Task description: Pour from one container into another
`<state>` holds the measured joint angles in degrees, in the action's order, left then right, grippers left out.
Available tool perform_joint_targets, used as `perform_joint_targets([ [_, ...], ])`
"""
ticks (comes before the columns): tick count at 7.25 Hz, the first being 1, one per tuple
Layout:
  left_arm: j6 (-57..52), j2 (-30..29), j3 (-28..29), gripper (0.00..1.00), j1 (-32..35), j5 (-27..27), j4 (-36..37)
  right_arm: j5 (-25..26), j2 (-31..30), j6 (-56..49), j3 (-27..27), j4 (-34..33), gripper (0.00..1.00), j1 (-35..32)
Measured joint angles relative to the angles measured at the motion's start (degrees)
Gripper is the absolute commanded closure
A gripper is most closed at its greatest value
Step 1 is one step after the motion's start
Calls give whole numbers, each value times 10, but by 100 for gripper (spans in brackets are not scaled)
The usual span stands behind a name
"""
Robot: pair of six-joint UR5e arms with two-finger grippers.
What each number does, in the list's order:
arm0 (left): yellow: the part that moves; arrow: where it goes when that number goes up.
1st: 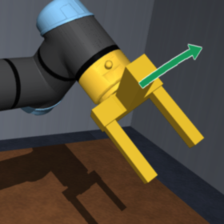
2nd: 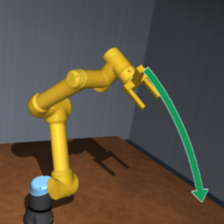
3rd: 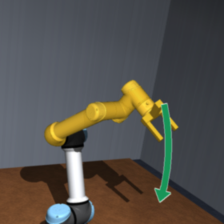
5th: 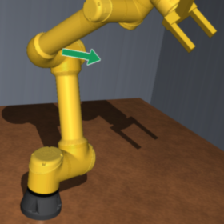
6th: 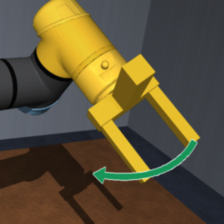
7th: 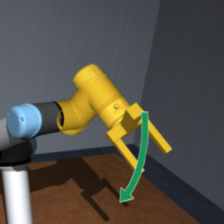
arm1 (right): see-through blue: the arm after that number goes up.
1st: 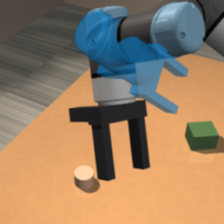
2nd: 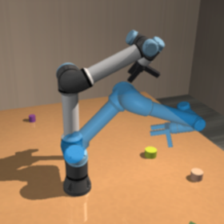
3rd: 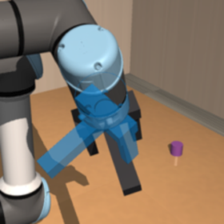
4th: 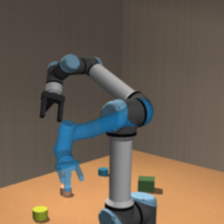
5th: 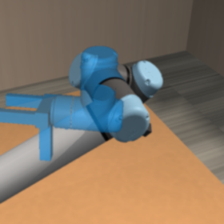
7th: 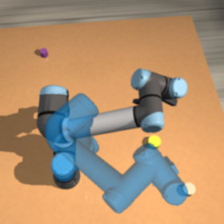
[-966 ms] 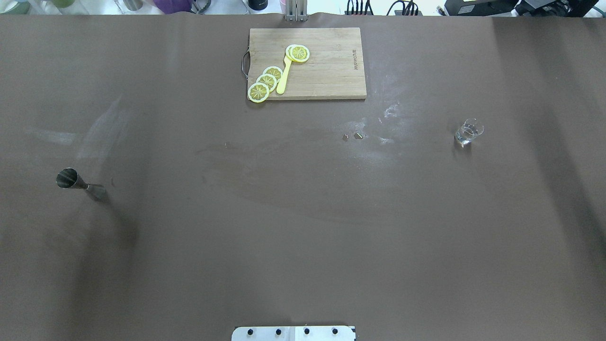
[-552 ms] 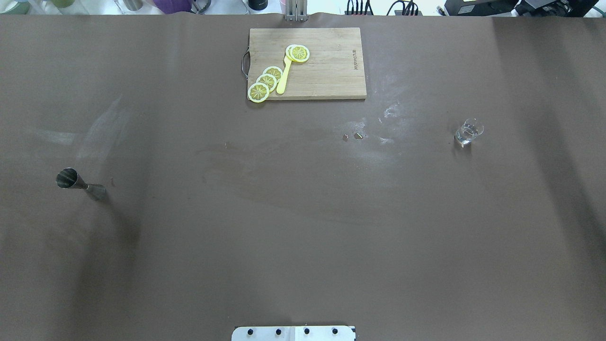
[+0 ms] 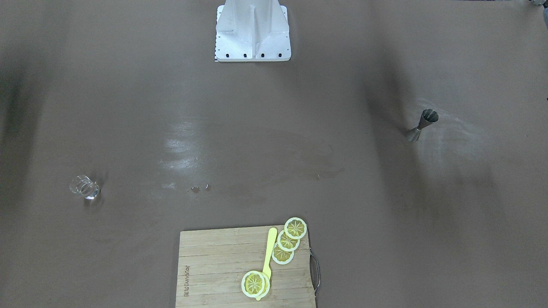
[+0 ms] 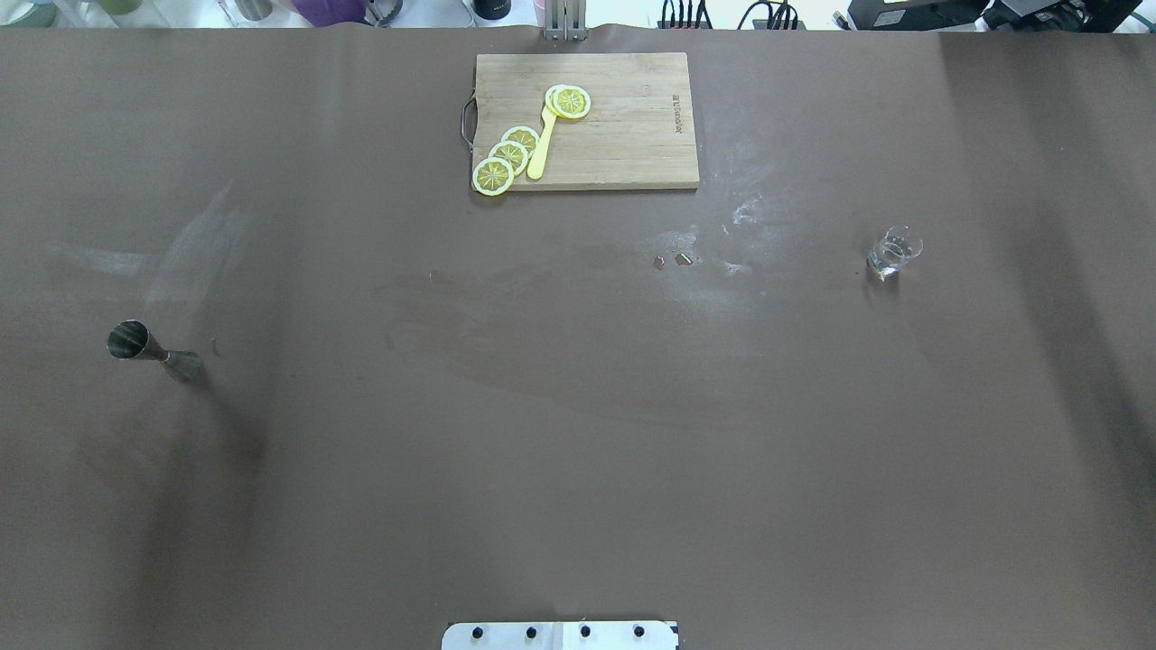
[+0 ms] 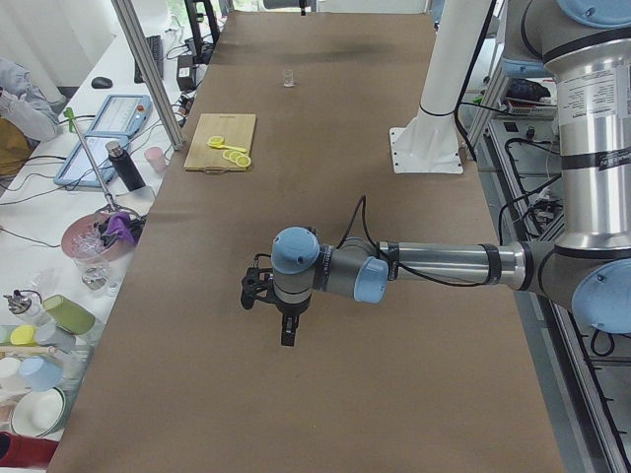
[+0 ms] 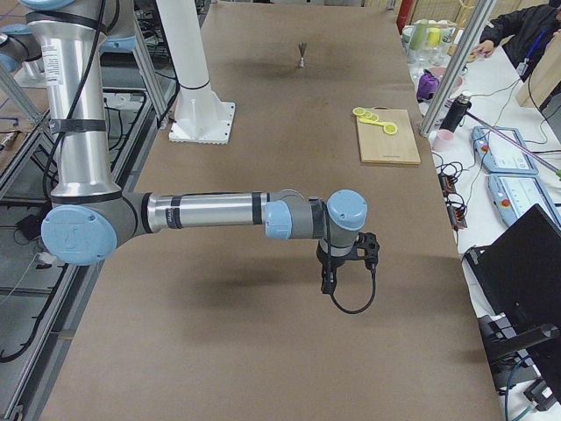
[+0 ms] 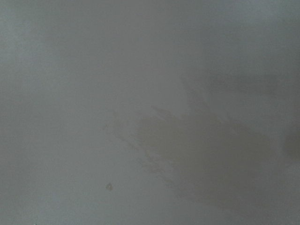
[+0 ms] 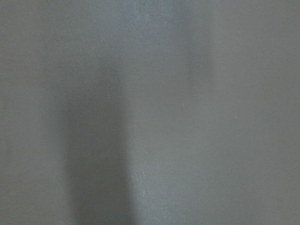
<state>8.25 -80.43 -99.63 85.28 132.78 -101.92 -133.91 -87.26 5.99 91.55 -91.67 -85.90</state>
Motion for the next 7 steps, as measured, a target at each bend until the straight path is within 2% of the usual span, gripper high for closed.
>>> perform_joint_targets([
  [2, 2, 4, -7, 1, -17, -21, -1, 0, 0, 0, 0, -1, 0, -1],
  [7, 2, 36, -35, 1, -19, -20, -2, 1, 5, 2, -5, 4, 0, -1],
])
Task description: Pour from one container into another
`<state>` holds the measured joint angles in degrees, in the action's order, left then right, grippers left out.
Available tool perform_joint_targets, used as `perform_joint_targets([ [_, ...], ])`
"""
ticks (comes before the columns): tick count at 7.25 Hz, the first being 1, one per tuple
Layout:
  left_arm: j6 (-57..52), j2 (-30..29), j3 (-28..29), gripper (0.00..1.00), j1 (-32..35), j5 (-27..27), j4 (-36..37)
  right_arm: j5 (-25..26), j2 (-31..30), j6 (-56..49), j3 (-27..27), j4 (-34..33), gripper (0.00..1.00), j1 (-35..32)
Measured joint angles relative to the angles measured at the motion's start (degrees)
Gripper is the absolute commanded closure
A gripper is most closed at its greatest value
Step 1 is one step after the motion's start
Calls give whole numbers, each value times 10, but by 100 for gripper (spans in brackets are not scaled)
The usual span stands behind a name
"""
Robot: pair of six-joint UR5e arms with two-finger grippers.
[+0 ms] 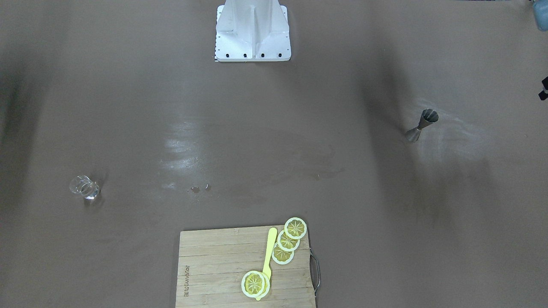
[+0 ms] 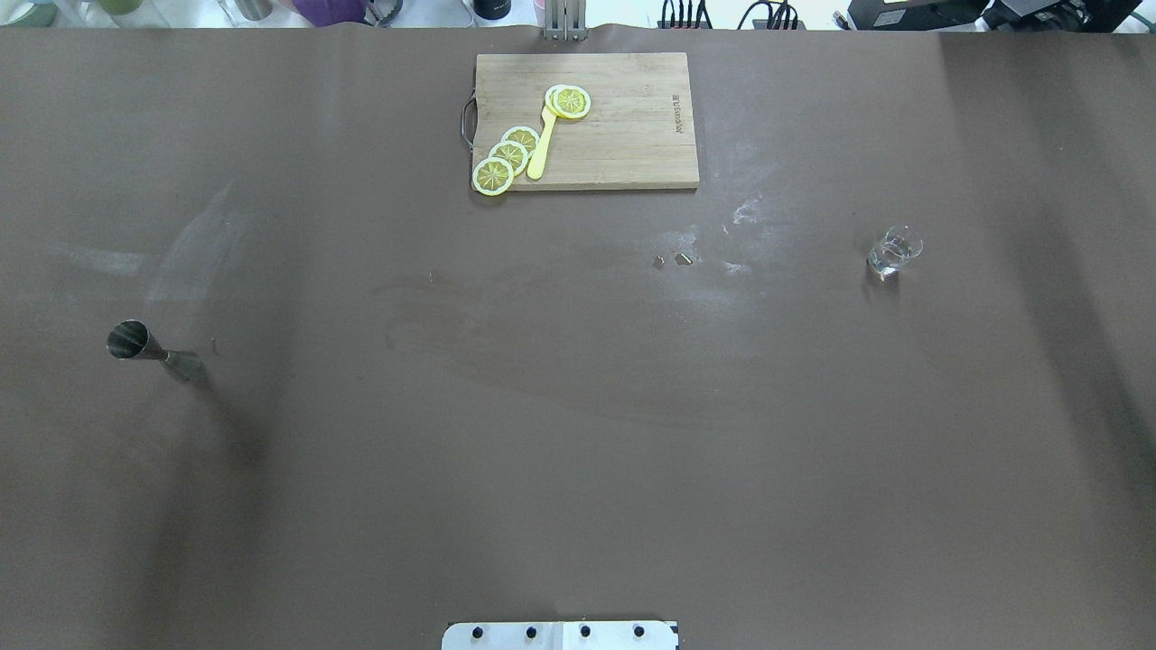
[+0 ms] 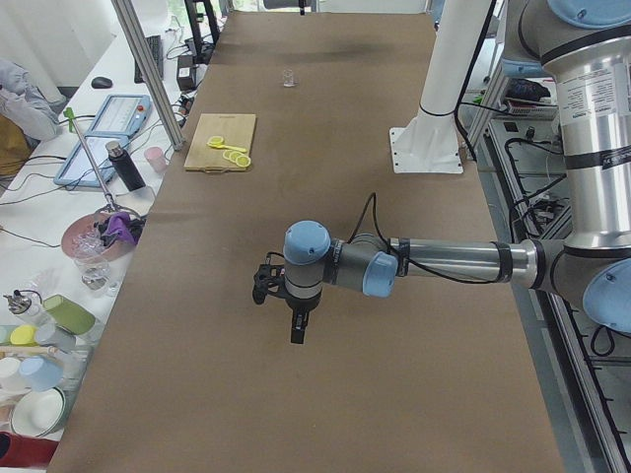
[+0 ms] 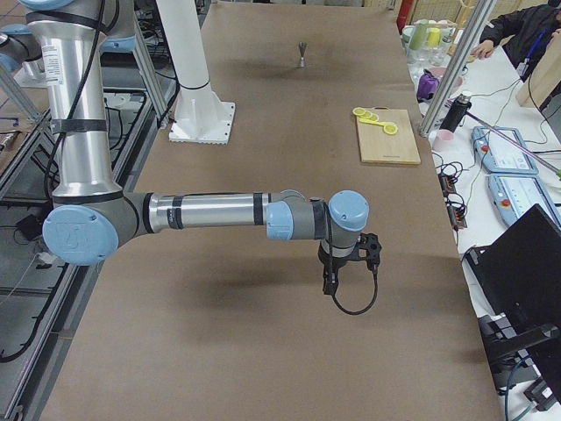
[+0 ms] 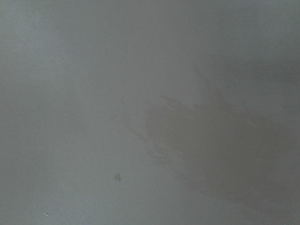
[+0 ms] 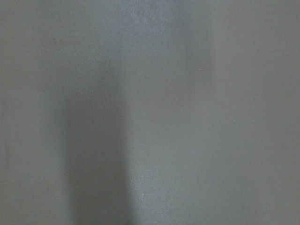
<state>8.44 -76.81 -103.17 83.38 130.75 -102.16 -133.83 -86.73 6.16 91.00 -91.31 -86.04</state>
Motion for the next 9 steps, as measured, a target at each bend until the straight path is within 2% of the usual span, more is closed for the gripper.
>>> perform_joint_targets([
  [3, 0, 7, -4, 1, 0, 0, 0, -7, 13, 1, 2, -1, 0, 0],
  [5, 0, 8, -4, 1, 1, 1, 2, -37, 38, 0, 2, 0, 0, 0],
  [7, 0, 8, -5, 1, 1, 3, 3, -78, 48, -2, 8, 51, 0, 2],
  [9, 1, 8, -6, 1, 2, 4, 4, -89, 67, -2, 27, 108, 0, 24],
])
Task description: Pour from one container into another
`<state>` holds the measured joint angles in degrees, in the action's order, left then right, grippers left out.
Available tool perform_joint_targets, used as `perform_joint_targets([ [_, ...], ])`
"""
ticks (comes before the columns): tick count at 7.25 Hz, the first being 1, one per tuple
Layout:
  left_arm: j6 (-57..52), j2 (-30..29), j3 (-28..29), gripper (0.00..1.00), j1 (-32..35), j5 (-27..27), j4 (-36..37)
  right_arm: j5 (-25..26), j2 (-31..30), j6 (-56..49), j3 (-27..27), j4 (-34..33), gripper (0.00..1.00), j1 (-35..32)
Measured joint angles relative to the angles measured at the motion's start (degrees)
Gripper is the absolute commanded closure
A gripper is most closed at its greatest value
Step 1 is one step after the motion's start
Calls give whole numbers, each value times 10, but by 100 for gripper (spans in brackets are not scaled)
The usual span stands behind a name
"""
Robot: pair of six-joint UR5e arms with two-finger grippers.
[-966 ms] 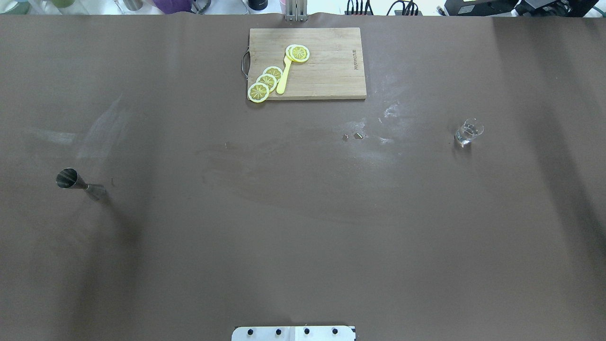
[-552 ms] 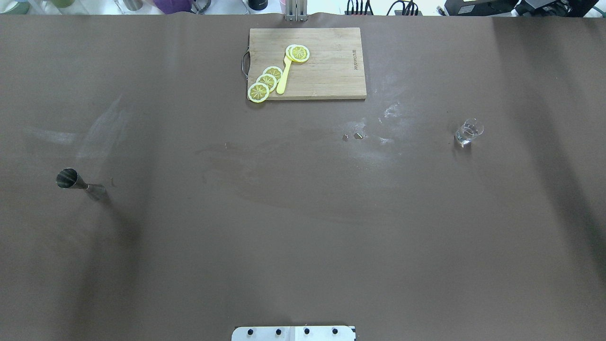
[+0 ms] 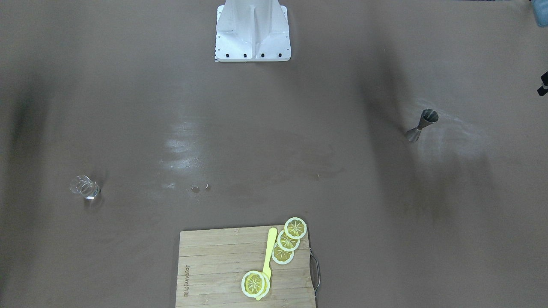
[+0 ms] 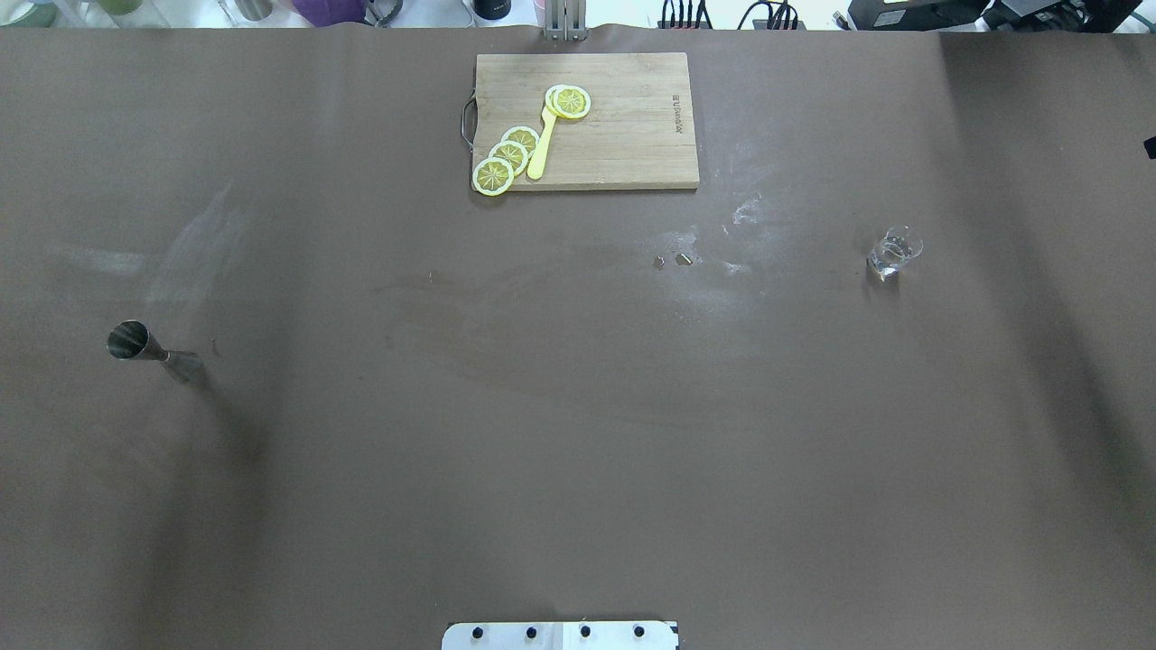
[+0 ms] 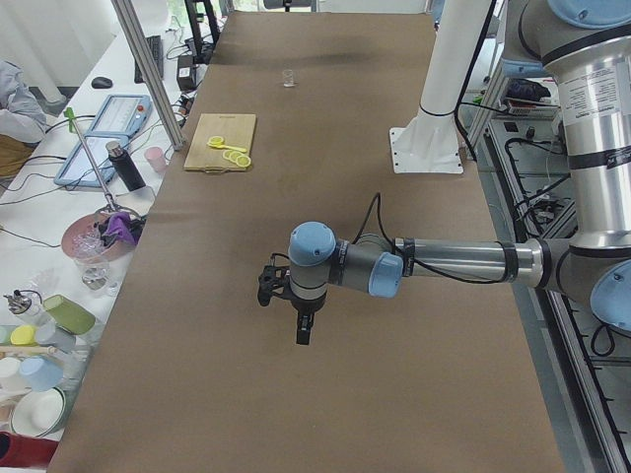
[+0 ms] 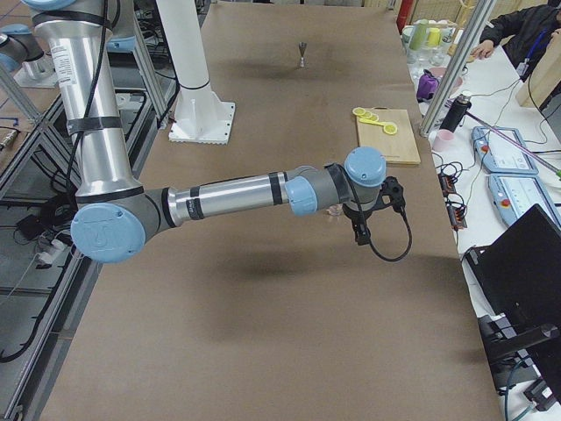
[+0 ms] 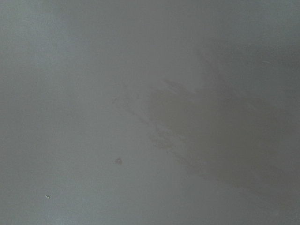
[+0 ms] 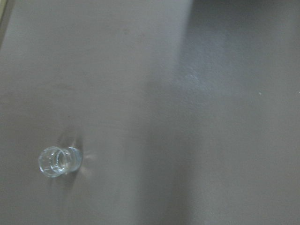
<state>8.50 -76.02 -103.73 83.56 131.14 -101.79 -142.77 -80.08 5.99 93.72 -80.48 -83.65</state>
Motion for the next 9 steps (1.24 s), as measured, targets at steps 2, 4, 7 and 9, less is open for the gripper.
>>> perform_joint_targets([
  [2, 1, 0, -2, 1, 0, 4, 0, -1, 2, -2, 6, 67, 0, 30],
  [4, 5, -2, -6, 1, 0, 45, -1, 1, 0, -2, 4, 138, 0, 54],
  [7, 3, -37, -15, 1, -5, 72, -5, 35, 0, -1, -3, 238, 0, 100],
  [9, 2, -64, -20, 1, -25, 77, -5, 28, -1, 0, -5, 248, 0, 111],
])
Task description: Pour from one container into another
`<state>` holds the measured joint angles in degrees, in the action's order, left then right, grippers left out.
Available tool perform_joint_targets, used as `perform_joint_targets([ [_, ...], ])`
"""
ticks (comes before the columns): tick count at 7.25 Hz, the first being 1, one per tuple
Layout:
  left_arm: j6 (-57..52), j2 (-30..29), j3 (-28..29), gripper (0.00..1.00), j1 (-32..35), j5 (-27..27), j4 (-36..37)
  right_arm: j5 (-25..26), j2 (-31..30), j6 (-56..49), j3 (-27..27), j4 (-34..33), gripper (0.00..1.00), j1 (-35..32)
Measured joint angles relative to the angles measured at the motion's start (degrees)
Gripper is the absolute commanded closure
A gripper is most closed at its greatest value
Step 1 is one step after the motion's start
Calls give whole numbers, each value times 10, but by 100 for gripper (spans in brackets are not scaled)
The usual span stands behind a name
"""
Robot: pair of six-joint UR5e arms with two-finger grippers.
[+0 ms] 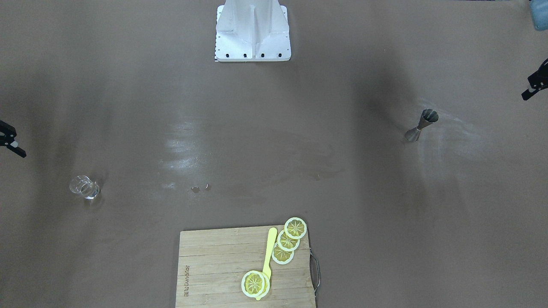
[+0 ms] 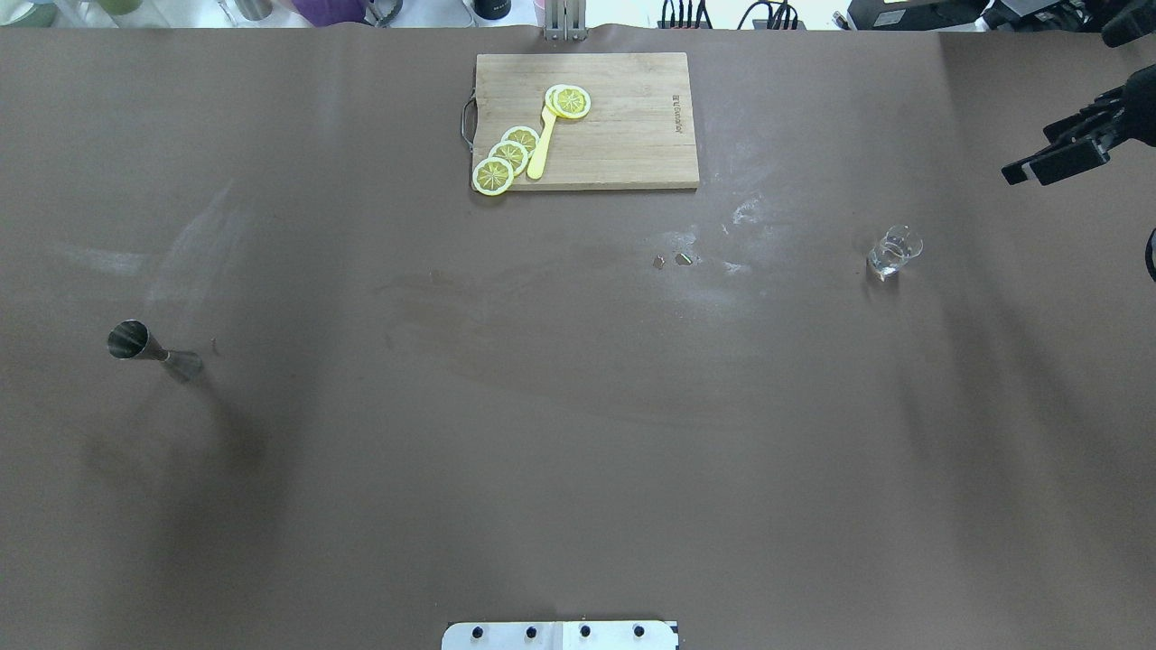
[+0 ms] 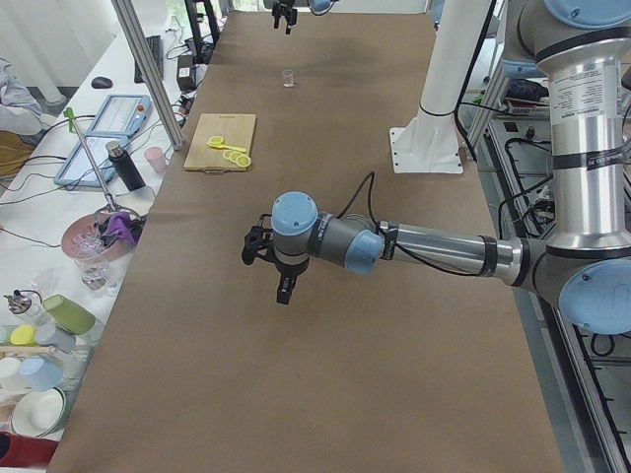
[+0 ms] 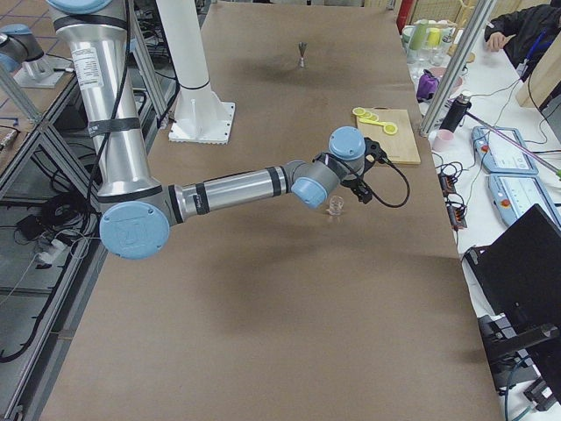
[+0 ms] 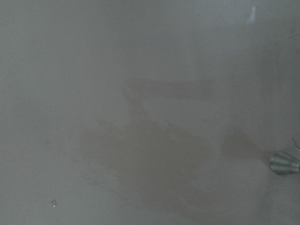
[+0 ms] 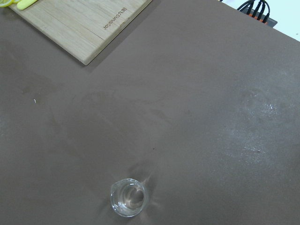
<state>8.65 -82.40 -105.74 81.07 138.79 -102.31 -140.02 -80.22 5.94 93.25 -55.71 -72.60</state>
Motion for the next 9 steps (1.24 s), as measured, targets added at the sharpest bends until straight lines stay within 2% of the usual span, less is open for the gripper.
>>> perform_joint_targets([
  [2, -1, -30, -3, 1, -26, 0, 1, -42, -6, -1, -18, 65, 0, 1],
  [5, -1, -41, -19, 1, -54, -4, 2, -63, -50, -10, -53, 254, 0, 14],
  [8, -1, -47, -40, 1, -95, -8, 14, -55, -74, -55, -149, 439, 0, 17],
  [9, 0, -47, -67, 1, -120, -31, 34, -53, -74, -95, -185, 475, 0, 16],
])
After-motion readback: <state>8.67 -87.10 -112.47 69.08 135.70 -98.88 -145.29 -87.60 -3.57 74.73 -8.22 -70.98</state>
